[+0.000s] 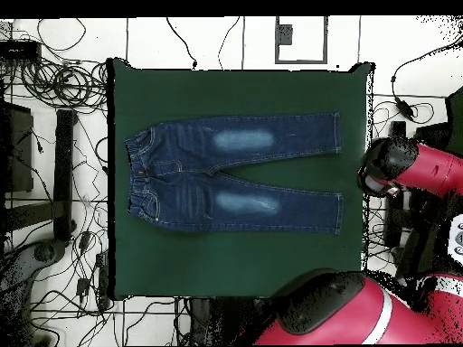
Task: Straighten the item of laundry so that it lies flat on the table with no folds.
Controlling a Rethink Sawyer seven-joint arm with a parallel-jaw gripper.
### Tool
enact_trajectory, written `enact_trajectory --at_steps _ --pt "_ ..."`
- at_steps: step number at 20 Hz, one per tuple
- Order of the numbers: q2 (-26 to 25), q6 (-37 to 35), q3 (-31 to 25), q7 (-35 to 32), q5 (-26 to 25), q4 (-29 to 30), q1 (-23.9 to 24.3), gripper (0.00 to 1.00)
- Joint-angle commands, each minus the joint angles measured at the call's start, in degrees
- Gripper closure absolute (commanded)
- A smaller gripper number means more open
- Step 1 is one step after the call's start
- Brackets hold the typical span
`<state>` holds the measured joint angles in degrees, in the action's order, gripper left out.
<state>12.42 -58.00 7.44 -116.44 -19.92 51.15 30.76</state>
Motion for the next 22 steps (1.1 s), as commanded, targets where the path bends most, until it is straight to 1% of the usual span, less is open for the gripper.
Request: enact_trajectory --at_steps 1,6,9,17,22 --pt "2.5 3.1 -9.6 -0.6 6.5 10.7 -1.7 1.0" --pt "4.2 3.2 -10.1 -3.6 9.7 13.5 -3.0 1.0" --pt "5.4 5.1 -10.4 -5.7 11.7 15.7 -3.8 1.0" --pt "4.7 9.5 -10.0 -7.5 14.0 14.5 -6.2 1.0" --pt "4.1 9.6 -9.3 -10.1 16.8 15.1 -7.6 1.0"
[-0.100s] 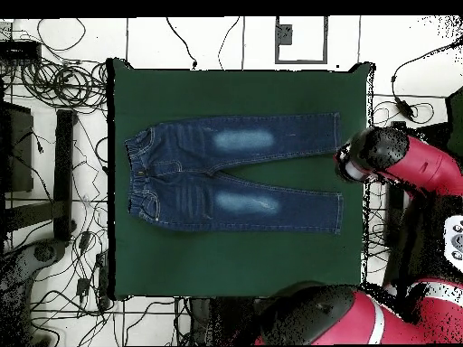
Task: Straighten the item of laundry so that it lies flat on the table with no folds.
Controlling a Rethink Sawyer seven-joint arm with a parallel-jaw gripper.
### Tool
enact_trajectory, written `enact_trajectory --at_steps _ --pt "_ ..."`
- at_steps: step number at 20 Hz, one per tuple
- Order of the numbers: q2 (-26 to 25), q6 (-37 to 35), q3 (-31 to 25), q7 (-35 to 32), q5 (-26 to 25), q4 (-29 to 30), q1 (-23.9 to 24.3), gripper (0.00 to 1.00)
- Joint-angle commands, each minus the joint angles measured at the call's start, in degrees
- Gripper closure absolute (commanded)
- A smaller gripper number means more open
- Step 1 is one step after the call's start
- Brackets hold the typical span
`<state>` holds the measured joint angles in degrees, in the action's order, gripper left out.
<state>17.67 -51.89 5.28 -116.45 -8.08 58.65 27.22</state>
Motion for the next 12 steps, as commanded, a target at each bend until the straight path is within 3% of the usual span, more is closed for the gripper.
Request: enact_trajectory --at_steps 1,12 --pt "-1.2 3.3 -6.9 -10.6 5.6 7.7 -4.3 1.0" --pt "-0.6 3.8 -5.0 -17.2 12.2 10.2 -8.8 1.0"
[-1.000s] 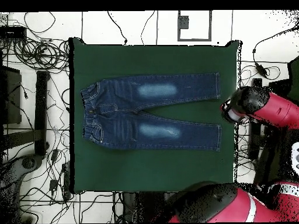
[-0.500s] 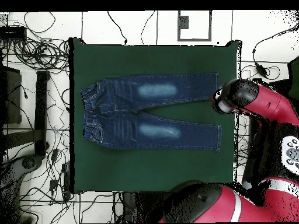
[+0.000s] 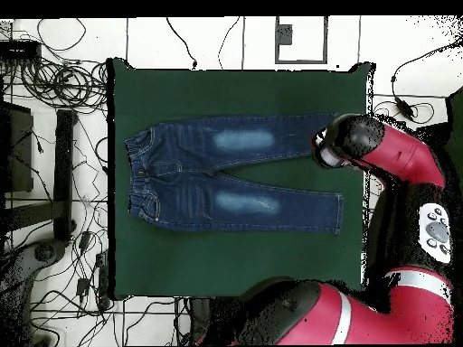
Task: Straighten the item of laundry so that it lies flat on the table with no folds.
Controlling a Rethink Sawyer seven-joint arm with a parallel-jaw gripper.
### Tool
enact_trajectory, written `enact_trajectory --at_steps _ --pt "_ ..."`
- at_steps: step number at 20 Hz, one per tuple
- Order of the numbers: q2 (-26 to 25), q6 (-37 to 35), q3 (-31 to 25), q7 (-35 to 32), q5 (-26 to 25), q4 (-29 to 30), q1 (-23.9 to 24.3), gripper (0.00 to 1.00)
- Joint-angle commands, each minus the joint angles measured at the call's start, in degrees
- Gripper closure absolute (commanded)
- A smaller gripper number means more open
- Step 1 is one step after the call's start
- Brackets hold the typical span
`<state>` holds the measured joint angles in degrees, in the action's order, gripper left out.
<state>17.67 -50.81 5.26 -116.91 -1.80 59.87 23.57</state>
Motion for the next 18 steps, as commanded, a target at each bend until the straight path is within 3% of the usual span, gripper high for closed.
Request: enact_trajectory --at_steps 1,6,13,18 --pt "-0.6 2.3 -4.7 -17.0 6.5 8.6 -5.7 1.0" --pt "-2.0 2.1 -3.7 -16.4 8.1 5.5 -7.7 1.0" --pt "-4.3 7.8 -3.2 -8.1 5.3 -0.3 -6.0 1.0" --pt "-4.7 7.0 -2.4 -5.3 3.7 -4.2 -5.1 1.0"
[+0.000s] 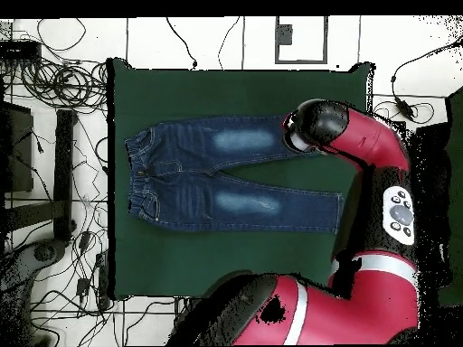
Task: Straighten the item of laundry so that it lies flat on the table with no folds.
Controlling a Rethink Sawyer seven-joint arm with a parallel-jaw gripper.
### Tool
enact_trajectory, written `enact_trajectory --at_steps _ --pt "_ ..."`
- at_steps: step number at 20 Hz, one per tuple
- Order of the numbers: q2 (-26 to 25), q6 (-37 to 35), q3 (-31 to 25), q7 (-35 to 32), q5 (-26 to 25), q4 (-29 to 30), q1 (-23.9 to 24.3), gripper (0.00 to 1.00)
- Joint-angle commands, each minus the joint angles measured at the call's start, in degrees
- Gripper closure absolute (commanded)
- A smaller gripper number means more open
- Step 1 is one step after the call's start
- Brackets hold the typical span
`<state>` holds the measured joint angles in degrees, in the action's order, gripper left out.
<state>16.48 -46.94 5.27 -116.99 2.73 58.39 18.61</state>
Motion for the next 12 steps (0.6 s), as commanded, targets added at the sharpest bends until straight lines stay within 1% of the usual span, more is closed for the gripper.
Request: enact_trajectory --at_steps 1,3,5,12 --pt "-3.8 2.8 -2.2 -5.4 -0.9 -3.6 -0.5 1.0" --pt "-3.9 3.8 -1.8 -6.1 -1.2 -3.7 -1.2 1.0" --pt "-4.5 3.4 -1.8 -6.1 -1.3 -5.0 -1.7 1.0" --pt "-6.4 -0.3 -1.1 -6.4 -1.5 -10.1 -2.8 1.0"
